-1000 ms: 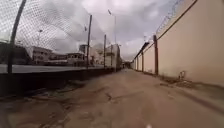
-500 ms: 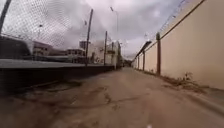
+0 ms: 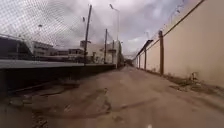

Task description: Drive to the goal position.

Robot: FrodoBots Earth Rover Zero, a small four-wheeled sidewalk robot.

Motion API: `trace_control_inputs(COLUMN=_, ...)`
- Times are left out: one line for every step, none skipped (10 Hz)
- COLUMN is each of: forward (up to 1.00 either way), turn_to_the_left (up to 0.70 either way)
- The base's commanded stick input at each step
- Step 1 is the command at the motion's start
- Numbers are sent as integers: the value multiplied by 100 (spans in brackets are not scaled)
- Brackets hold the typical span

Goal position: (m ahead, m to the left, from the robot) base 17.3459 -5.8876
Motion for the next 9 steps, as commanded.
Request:
trace_control_inputs(forward=70, turn_to_the_left=-35)
trace_control_inputs(forward=70, turn_to_the_left=-25)
trace_control_inputs(forward=70, turn_to_the_left=0)
trace_control_inputs(forward=70, turn_to_the_left=0)
trace_control_inputs(forward=70, turn_to_the_left=0)
trace_control_inputs(forward=70, turn_to_the_left=0)
trace_control_inputs(forward=70, turn_to_the_left=0)
trace_control_inputs(forward=70, turn_to_the_left=0)
trace_control_inputs(forward=70, turn_to_the_left=0)
